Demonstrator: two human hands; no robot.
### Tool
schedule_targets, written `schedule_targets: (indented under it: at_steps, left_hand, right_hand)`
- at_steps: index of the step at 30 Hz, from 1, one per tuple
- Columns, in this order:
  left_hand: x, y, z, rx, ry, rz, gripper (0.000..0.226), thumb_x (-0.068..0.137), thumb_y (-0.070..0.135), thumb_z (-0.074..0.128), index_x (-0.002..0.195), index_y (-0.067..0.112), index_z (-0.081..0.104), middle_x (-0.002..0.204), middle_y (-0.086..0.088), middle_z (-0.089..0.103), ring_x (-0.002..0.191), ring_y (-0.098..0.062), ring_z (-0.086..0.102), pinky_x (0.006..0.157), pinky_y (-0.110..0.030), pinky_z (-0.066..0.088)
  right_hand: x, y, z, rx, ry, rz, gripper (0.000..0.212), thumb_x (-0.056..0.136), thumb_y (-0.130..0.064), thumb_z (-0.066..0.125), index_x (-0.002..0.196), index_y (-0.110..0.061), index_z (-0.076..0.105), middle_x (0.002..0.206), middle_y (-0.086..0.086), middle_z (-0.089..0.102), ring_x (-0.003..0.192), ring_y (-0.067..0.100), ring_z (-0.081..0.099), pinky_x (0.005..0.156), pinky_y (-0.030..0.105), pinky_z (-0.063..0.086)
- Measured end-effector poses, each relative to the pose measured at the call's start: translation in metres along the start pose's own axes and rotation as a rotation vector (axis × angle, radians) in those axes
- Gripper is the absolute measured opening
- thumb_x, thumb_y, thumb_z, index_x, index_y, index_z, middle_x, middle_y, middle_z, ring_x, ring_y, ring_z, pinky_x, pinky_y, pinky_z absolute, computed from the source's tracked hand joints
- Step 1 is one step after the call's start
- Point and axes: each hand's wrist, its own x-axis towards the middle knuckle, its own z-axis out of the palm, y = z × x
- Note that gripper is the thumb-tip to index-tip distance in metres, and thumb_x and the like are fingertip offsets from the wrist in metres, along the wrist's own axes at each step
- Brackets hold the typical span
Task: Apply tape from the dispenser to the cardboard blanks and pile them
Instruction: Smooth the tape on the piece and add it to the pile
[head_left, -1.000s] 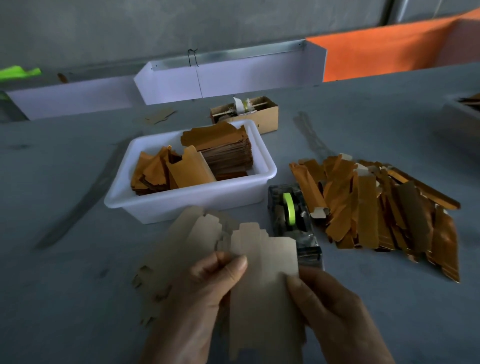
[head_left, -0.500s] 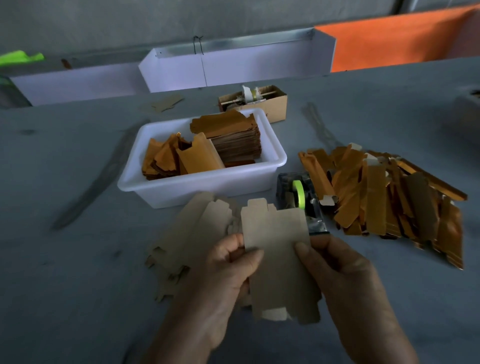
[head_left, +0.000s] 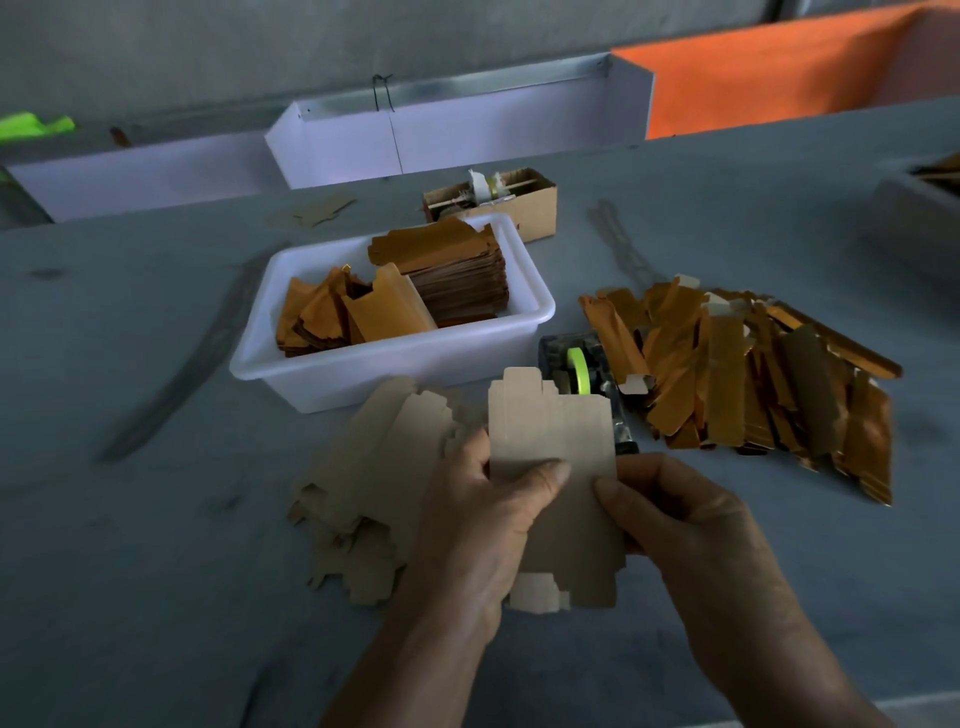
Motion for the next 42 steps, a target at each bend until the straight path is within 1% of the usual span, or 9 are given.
schedule_targets:
  at_steps: [8,14,17,21,26,30,34,38,42]
  left_hand:
    - [-0.004,0.0,0.0,0.014,0.012,0.024,0.02,0.081,0.022,0.073,0.097,0.033,0.066,0.087,0.011,0.072,0.076,0.0,0.066,0.063,-0.02,0.052]
    - [-0.01,0.002,-0.001,0.004,0.003,0.071,0.013,0.083,0.014,0.066,0.086,0.026,0.07,0.078,-0.003,0.071,0.073,-0.019,0.069,0.062,-0.038,0.06]
    - [-0.011,0.004,-0.004,-0.056,-0.117,0.076,0.013,0.091,0.025,0.06,0.085,0.02,0.07,0.084,-0.013,0.071,0.082,-0.03,0.07,0.069,-0.038,0.059]
    - [-0.013,0.003,-0.01,0.0,-0.172,0.123,0.02,0.091,0.037,0.06,0.084,0.022,0.071,0.08,-0.003,0.072,0.078,-0.015,0.07,0.064,-0.019,0.053]
    - [-0.014,0.003,-0.012,-0.003,-0.218,0.025,0.013,0.087,0.03,0.061,0.088,0.035,0.073,0.086,0.002,0.075,0.083,-0.015,0.072,0.077,-0.035,0.057]
    - [-0.017,0.002,-0.012,0.042,-0.29,-0.012,0.017,0.089,0.028,0.063,0.086,0.043,0.07,0.083,0.009,0.075,0.079,-0.006,0.071,0.065,-0.018,0.053]
    - [-0.016,-0.005,-0.012,0.035,-0.161,-0.043,0.009,0.08,0.022,0.073,0.081,0.03,0.07,0.078,0.006,0.074,0.074,-0.007,0.07,0.063,-0.022,0.049]
    - [-0.017,-0.009,-0.015,0.045,-0.083,0.001,0.012,0.078,0.027,0.074,0.077,0.038,0.07,0.07,0.009,0.071,0.065,-0.002,0.066,0.057,-0.017,0.047]
    - [-0.021,-0.009,-0.016,0.098,0.012,0.097,0.014,0.08,0.023,0.074,0.075,0.036,0.073,0.068,0.012,0.071,0.062,0.004,0.064,0.051,-0.01,0.044]
  right_hand:
    - [-0.017,0.0,0.016,-0.514,0.17,-0.398,0.024,0.077,-0.019,0.071,0.083,-0.033,0.053,0.072,-0.016,0.06,0.082,-0.01,0.055,0.056,0.0,0.04]
    - [-0.023,0.001,0.028,-0.382,0.058,-0.363,0.017,0.079,-0.032,0.063,0.09,-0.036,0.051,0.077,-0.006,0.065,0.069,0.008,0.066,0.059,0.025,0.055]
    - [-0.023,-0.003,0.024,-0.348,-0.031,-0.383,0.017,0.082,-0.04,0.055,0.099,-0.034,0.054,0.084,-0.008,0.066,0.074,0.003,0.067,0.061,0.018,0.054]
    - [-0.019,-0.002,0.021,-0.332,-0.062,-0.287,0.017,0.086,-0.022,0.06,0.097,-0.034,0.056,0.084,-0.006,0.069,0.074,0.0,0.067,0.062,0.013,0.052]
    - [-0.012,0.001,0.016,-0.242,0.037,-0.103,0.021,0.072,-0.042,0.067,0.089,-0.035,0.057,0.083,-0.01,0.066,0.078,0.003,0.064,0.063,0.017,0.049]
    - [-0.008,-0.003,0.015,0.045,-0.059,0.088,0.013,0.079,-0.024,0.068,0.091,-0.022,0.069,0.086,0.006,0.072,0.088,0.025,0.068,0.086,0.047,0.053]
    - [-0.009,-0.001,0.018,0.142,-0.056,0.155,0.012,0.082,-0.006,0.064,0.087,-0.014,0.072,0.089,0.024,0.068,0.092,0.042,0.063,0.086,0.052,0.052]
    - [-0.009,0.0,0.021,0.158,-0.033,0.159,0.013,0.084,-0.006,0.062,0.086,-0.015,0.07,0.087,0.021,0.069,0.088,0.036,0.066,0.077,0.04,0.057]
    - [-0.01,0.003,0.025,0.161,-0.004,0.17,0.011,0.084,-0.008,0.063,0.085,-0.016,0.07,0.082,0.016,0.07,0.089,0.036,0.065,0.083,0.048,0.055]
